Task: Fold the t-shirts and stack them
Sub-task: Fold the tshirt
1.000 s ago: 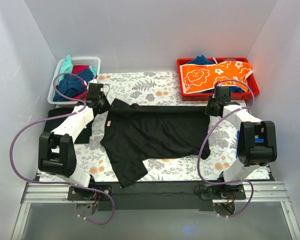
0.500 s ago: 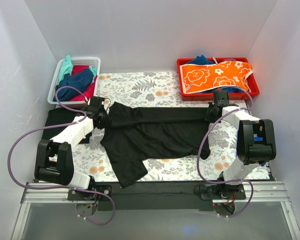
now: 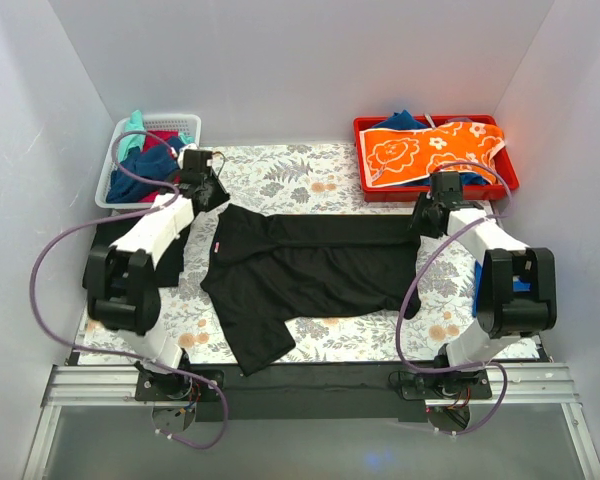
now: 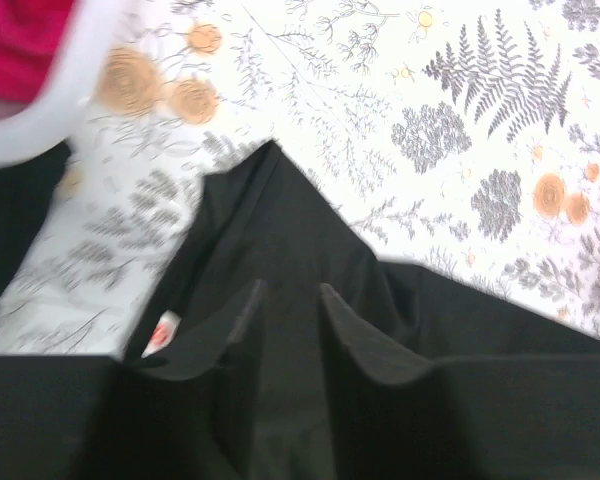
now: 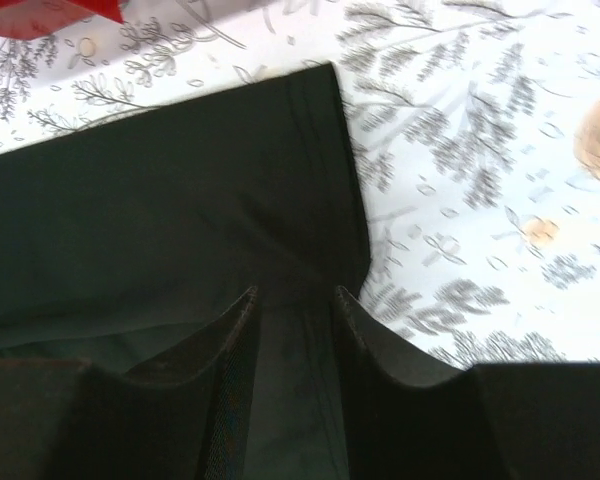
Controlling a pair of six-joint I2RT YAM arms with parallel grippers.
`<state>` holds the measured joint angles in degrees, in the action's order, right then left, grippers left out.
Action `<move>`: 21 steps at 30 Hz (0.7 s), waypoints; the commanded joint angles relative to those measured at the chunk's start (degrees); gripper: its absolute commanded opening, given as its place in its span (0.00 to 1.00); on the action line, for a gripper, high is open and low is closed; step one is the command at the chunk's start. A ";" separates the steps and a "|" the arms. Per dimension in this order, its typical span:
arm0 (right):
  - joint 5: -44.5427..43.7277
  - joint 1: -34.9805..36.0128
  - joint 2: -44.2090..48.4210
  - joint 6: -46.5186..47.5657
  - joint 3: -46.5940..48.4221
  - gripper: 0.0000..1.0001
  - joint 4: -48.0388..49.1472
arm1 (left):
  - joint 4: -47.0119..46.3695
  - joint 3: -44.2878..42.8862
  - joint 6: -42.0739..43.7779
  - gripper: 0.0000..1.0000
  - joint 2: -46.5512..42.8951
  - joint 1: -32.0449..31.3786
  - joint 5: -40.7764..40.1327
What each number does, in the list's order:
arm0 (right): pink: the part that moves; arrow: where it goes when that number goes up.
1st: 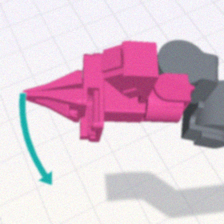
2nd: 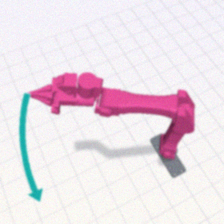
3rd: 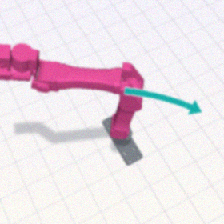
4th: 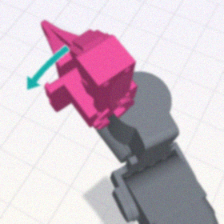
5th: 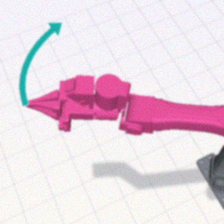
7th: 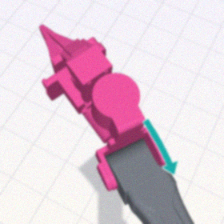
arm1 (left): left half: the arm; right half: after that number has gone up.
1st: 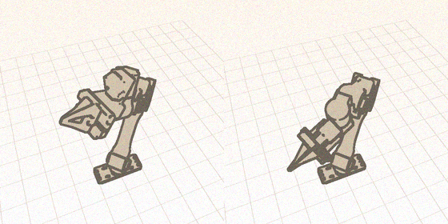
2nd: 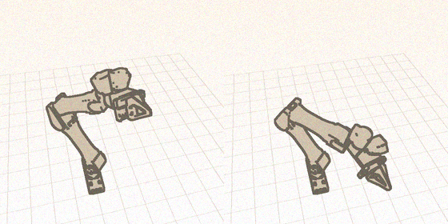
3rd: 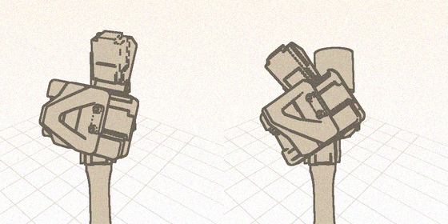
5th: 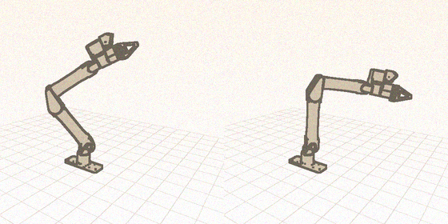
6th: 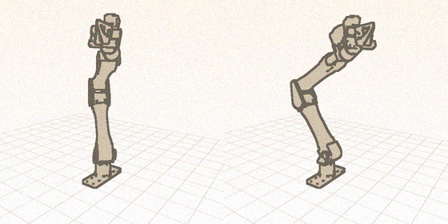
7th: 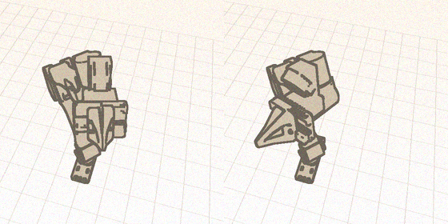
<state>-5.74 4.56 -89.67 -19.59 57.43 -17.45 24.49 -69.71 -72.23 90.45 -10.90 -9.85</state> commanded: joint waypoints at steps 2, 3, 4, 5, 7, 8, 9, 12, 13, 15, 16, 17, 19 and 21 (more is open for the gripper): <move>7.13 0.63 -8.23 0.43 8.56 0.41 3.04 | -2.78 -7.71 -1.07 0.14 14.63 -0.27 3.43; 8.36 0.72 -10.50 0.43 9.71 0.40 3.04 | -2.87 -10.42 -1.07 0.08 16.66 -0.35 4.04; 8.64 0.89 -11.48 0.52 10.59 0.39 3.47 | -3.13 -11.40 -1.07 0.05 18.34 -0.44 4.13; 8.90 1.07 -12.36 0.52 11.29 0.39 3.74 | -3.05 -12.54 -1.07 0.02 21.14 -0.44 4.48; 10.30 1.15 -15.00 0.70 13.67 0.38 3.74 | -2.78 -15.18 -1.16 0.00 23.27 -0.44 4.58; 10.48 1.24 -15.79 0.79 14.46 0.38 3.65 | -2.69 -15.80 -1.34 0.00 24.41 -0.44 4.05; 11.27 1.16 -17.37 0.87 15.42 0.37 3.74 | -2.35 -16.33 -1.51 0.00 25.90 -0.44 3.52; 12.41 1.24 -19.83 0.79 16.40 0.37 3.48 | 0.46 -18.79 -1.34 0.00 29.24 -0.44 0.89; 12.68 1.24 -20.28 0.87 16.66 0.36 3.30 | 2.04 -19.23 -1.43 0.00 29.86 -0.44 -0.08; 12.94 1.16 -22.12 0.61 17.01 0.36 2.95 | 3.98 -20.90 -2.30 0.00 31.18 -0.44 -4.11; 12.94 1.16 -22.65 0.61 17.45 0.35 2.60 | 6.07 -21.51 -2.83 0.00 32.06 -0.44 -5.61; 12.94 1.16 -23.18 0.52 17.63 0.35 2.43 | 6.79 -22.56 -3.01 0.00 32.50 -0.44 -8.06; 13.03 1.24 -24.67 0.70 18.24 0.35 1.72 | 8.89 -23.53 -4.06 0.00 33.46 -0.35 -10.79; 13.12 1.24 -26.16 0.70 19.03 0.34 1.02 | 9.43 -25.20 -4.06 0.00 33.91 -0.09 -13.69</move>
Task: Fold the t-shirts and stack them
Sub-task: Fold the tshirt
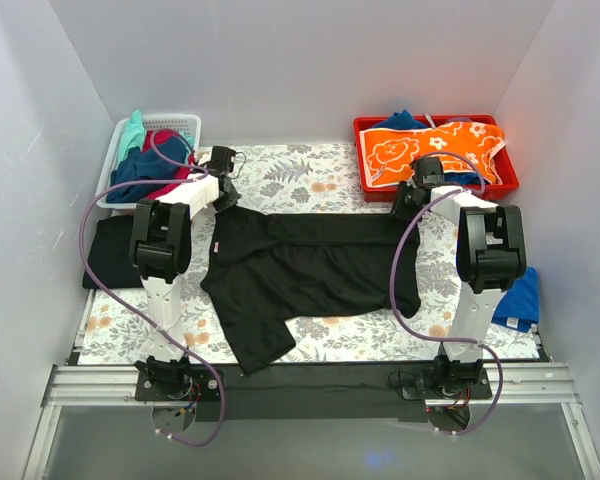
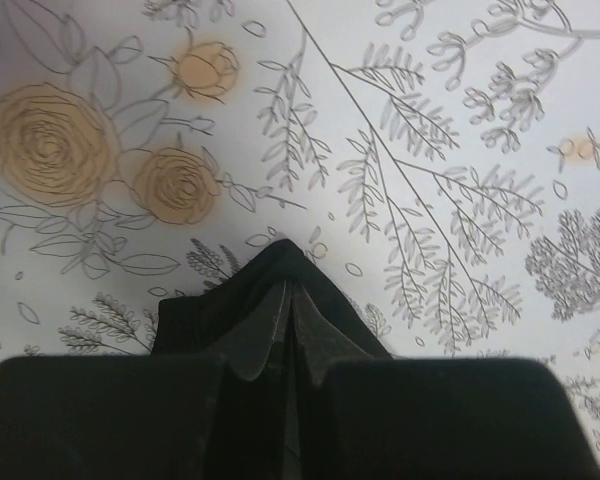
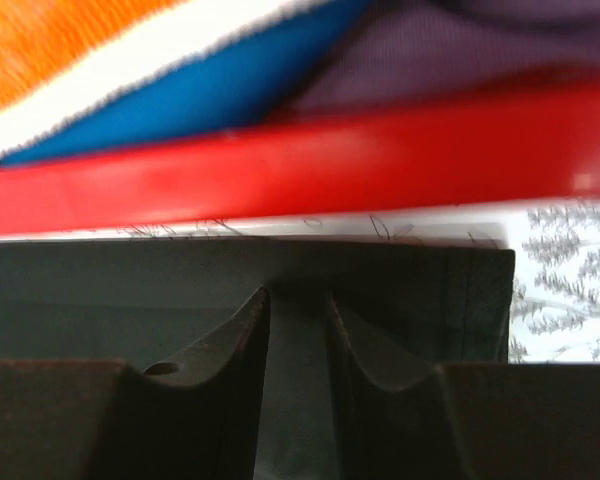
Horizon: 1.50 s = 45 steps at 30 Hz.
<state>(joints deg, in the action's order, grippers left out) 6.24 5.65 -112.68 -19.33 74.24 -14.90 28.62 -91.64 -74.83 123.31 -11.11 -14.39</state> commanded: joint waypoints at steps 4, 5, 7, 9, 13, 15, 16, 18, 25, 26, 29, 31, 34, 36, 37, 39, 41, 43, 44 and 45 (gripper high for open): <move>1.32 0.15 -5.26 0.79 3.54 0.34 -2.15 | 7.93 -7.41 -1.81 0.00 3.34 1.09 -11.88; 1.41 0.06 -5.70 0.70 3.89 0.33 -2.24 | 8.46 -8.37 -1.99 0.00 4.56 1.44 -11.97; 1.23 0.24 -6.84 0.79 5.21 0.32 -2.85 | 9.69 -11.01 -2.34 0.00 5.62 2.06 -12.94; 0.18 0.33 -7.55 1.05 6.61 0.32 -3.12 | 10.66 -12.94 -2.69 0.00 7.38 2.76 -13.20; -1.93 0.42 -7.82 1.58 9.08 0.31 -3.82 | 13.12 -19.96 -3.22 0.00 10.72 3.99 -13.56; -2.72 0.42 -7.55 1.75 10.13 0.31 -4.00 | 12.78 -21.73 -2.44 0.00 11.78 4.61 -11.89; -2.81 0.50 -7.29 2.28 11.18 0.31 -4.00 | 11.73 -22.53 -1.65 0.00 12.39 4.70 -11.19; -3.43 0.42 -5.19 2.63 11.81 0.31 -4.00 | 10.06 -23.76 0.20 0.00 12.22 4.70 -9.43; -5.98 1.29 10.27 3.86 6.55 0.38 -3.03 | -1.18 -13.06 4.07 0.03 -1.12 4.70 -6.62; -6.06 1.47 13.95 3.86 4.10 0.40 -3.30 | -1.72 -11.74 4.42 0.04 -4.79 4.61 -6.18; -7.03 2.08 21.33 3.78 -0.57 0.41 -5.84 | -1.47 -6.29 6.09 0.08 -11.39 4.09 -5.21; -6.86 2.78 25.04 2.99 -6.80 0.42 -8.21 | -0.07 -0.85 6.45 0.08 -14.74 2.77 -4.16; -5.36 4.27 31.98 2.29 -16.38 0.42 -9.62 | 2.13 8.44 5.84 0.08 -21.07 0.40 -2.06; -4.57 4.63 37.26 1.58 -21.21 0.42 -10.50 | 2.58 14.00 4.26 0.07 -25.80 -1.09 0.32; -4.48 4.72 39.01 0.45 -25.15 0.42 -10.85 | 2.84 18.81 3.64 0.06 -27.23 -1.71 1.20; -3.26 4.81 43.67 -0.53 -28.96 0.42 -11.38 | 3.02 23.76 1.72 0.04 -29.95 -2.24 5.24; -3.34 4.90 47.44 -1.93 -33.00 0.39 -12.08 | 3.02 29.90 0.92 0.00 -32.95 -2.86 7.78; -3.25 4.98 49.48 -2.99 -36.07 0.34 -12.61 | 2.84 33.00 0.21 0.00 -35.22 -3.47 8.15; -2.82 4.98 50.88 -3.17 -36.88 0.31 -12.61 | 2.76 35.19 0.03 0.00 -35.76 -3.56 8.33; -2.90 4.90 51.33 -3.60 -37.75 0.27 -12.79 | 2.84 35.91 -0.05 0.00 -36.38 -3.56 9.02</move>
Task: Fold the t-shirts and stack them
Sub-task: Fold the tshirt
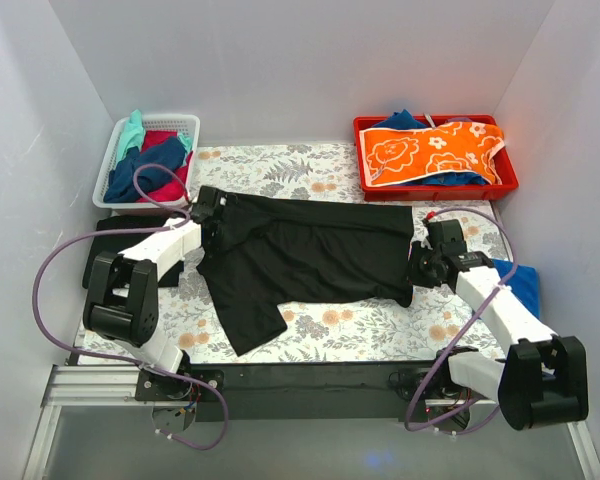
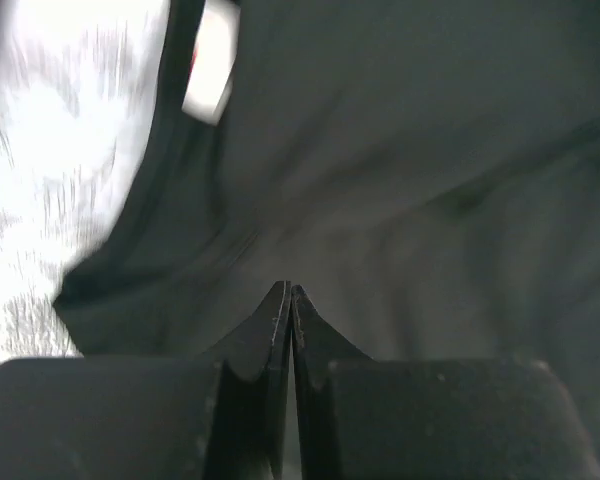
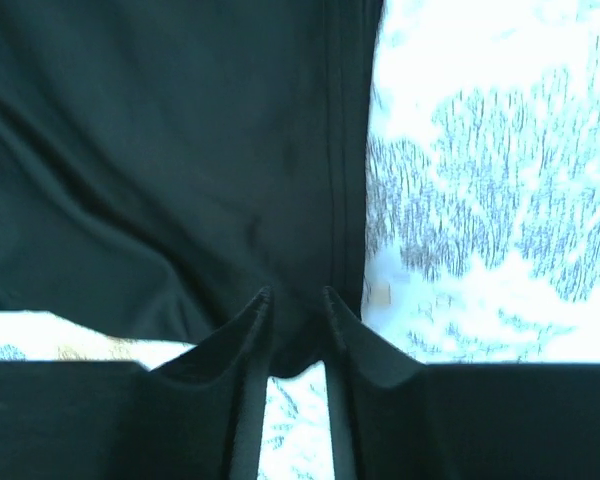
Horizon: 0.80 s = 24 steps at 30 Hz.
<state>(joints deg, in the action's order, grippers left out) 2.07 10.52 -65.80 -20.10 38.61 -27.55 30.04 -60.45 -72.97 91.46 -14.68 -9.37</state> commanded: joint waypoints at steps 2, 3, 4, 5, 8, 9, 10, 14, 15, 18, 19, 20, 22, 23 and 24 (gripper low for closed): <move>1.97 0.02 4.89 -3.37 -3.53 0.20 -0.49 | 2.21 5.60 -2.26 0.00 -5.58 -0.09 4.62; 2.06 0.02 4.89 -3.54 -3.89 0.17 -0.49 | 2.30 6.47 -2.35 0.00 -5.94 -0.18 4.18; 2.07 0.11 4.98 -3.89 -4.24 0.15 -1.01 | 2.91 6.74 -2.70 0.00 -6.03 -0.18 3.92; 2.33 0.11 5.24 -4.59 -5.29 0.14 -0.84 | 3.00 7.18 -2.70 0.00 -6.12 -0.18 3.66; 2.50 0.11 6.20 -5.04 -6.44 0.11 -1.19 | 4.58 8.06 -3.93 0.00 -5.16 -0.18 2.51; 2.16 0.11 6.56 -5.21 -7.14 0.10 -1.28 | 4.67 8.32 -4.28 0.00 -5.06 -0.18 2.25; 1.98 0.11 6.82 -5.13 -7.49 0.09 -1.28 | 4.59 8.94 -4.81 0.00 -4.89 -0.18 1.46; -0.21 0.02 6.04 -5.30 -8.29 0.08 -0.84 | 4.15 8.68 -5.69 0.00 -2.08 -0.18 0.49; -0.48 0.11 5.51 -5.30 -8.29 0.08 -0.49 | 3.97 8.50 -6.13 0.00 -0.94 -0.18 0.66; -1.18 0.02 3.14 -5.48 -8.03 0.07 0.74 | 4.32 7.62 -6.66 0.00 0.64 -0.18 1.02; -1.36 0.11 1.74 -5.65 -8.02 0.07 0.92 | 4.67 7.28 -6.75 0.00 1.61 -0.18 0.84; -1.80 0.11 0.95 -5.83 -7.94 0.07 1.09 | 5.02 6.92 -6.92 0.00 1.88 -0.09 0.32; -1.80 0.11 -1.42 -6.18 -7.59 0.06 1.36 | 6.16 6.48 -7.19 0.00 3.36 0.00 -0.12; -1.80 0.20 -2.31 -6.27 -7.24 0.06 1.53 | 6.69 6.39 -7.36 0.00 3.72 0.35 -0.74; -1.80 0.29 -3.27 -6.36 -6.89 0.06 1.80 | 7.22 6.39 -7.62 0.00 3.99 0.70 -1.00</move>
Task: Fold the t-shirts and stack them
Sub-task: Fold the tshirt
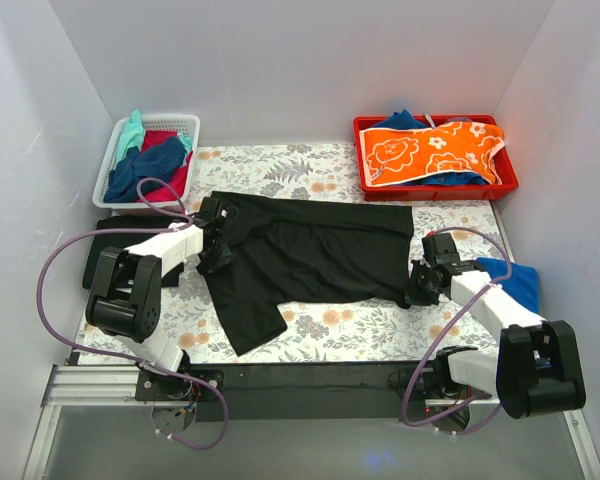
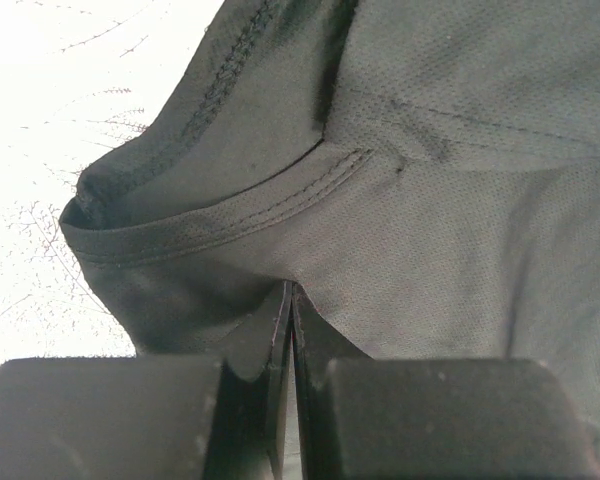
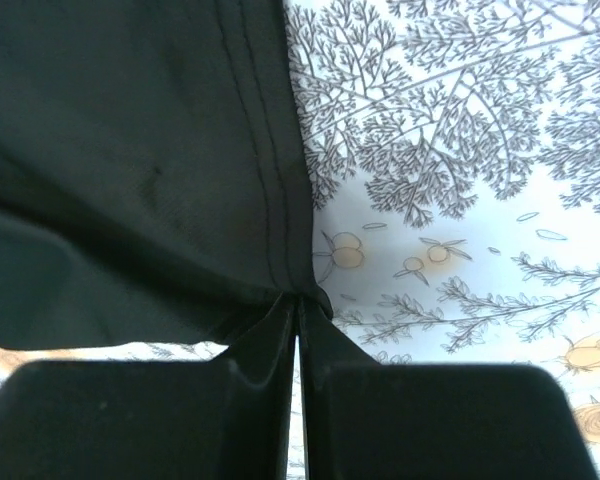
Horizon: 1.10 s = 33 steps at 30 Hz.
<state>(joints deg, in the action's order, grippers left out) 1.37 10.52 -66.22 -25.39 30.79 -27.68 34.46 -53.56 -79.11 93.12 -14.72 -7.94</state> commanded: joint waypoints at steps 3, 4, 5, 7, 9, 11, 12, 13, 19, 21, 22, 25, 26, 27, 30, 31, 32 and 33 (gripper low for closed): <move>-1.19 0.63 -6.81 -0.89 3.48 0.07 1.93 | 3.51 -0.05 -1.48 0.00 2.77 2.50 -3.13; -1.10 0.72 -8.82 -0.81 4.45 0.07 2.02 | 3.77 -0.05 -1.48 0.00 2.85 3.03 -3.39; -1.19 0.73 -9.63 -0.54 6.11 0.07 2.10 | 3.86 0.12 -1.40 0.00 2.68 4.25 -3.74; -2.67 1.16 -11.99 -0.19 8.05 0.08 2.72 | 4.47 0.12 -1.05 0.00 2.42 5.31 -4.80; -2.86 1.34 -13.49 0.51 11.04 0.09 3.25 | 4.39 0.03 -0.26 0.00 1.80 6.89 -5.24; -3.38 1.34 -16.13 0.95 13.49 0.09 2.81 | 4.57 -0.14 0.44 0.00 1.54 7.95 -5.41; -3.56 1.43 -16.75 1.21 14.29 0.09 1.94 | 4.48 -0.40 0.62 0.00 1.36 8.21 -5.41; -4.96 1.34 -18.15 1.39 15.17 0.09 -0.77 | 4.48 -0.49 0.62 0.00 1.45 8.30 -5.41; -15.32 1.43 -17.02 1.31 14.92 0.02 -13.44 | 4.57 -1.11 0.45 0.00 1.45 8.48 -4.45; -16.74 1.34 -15.27 1.04 14.30 0.02 -16.87 | 4.65 -1.37 0.80 0.00 1.54 8.48 -4.62; -17.53 1.43 -14.74 0.78 13.87 0.01 -17.75 | 4.74 -1.63 0.97 0.00 1.62 8.48 -4.62; -17.02 1.43 -12.90 0.51 14.04 0.01 -20.91 | 4.74 -1.98 1.68 0.00 1.45 8.39 -4.54; -16.92 1.43 -12.19 0.17 14.21 0.01 -21.36 | 4.74 -2.07 1.85 0.00 1.45 8.48 -4.54; -16.66 1.43 -10.36 -0.01 14.48 0.01 -21.88 | 4.74 -2.16 2.03 0.00 1.19 8.48 -4.54; -14.65 1.69 -6.66 -0.45 16.93 0.01 -21.98 | 5.18 -2.77 2.73 0.00 -0.13 8.39 -4.71; -12.90 1.87 -6.12 -0.37 17.55 0.01 -21.63 | 5.44 -2.86 2.91 0.00 -0.39 8.48 -4.89; -11.92 2.04 -5.94 -0.54 18.86 0.05 -21.45 | 6.14 -3.21 2.91 0.00 -1.35 8.39 -5.06; -10.69 2.31 -5.77 -0.63 19.22 0.09 -21.10 | 6.58 -3.65 2.82 0.00 -1.80 8.39 -5.67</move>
<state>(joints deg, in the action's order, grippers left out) -12.67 11.97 -74.24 -25.15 45.74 -47.68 37.58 -55.33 -77.52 94.08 -6.85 -10.41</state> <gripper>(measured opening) 0.043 0.006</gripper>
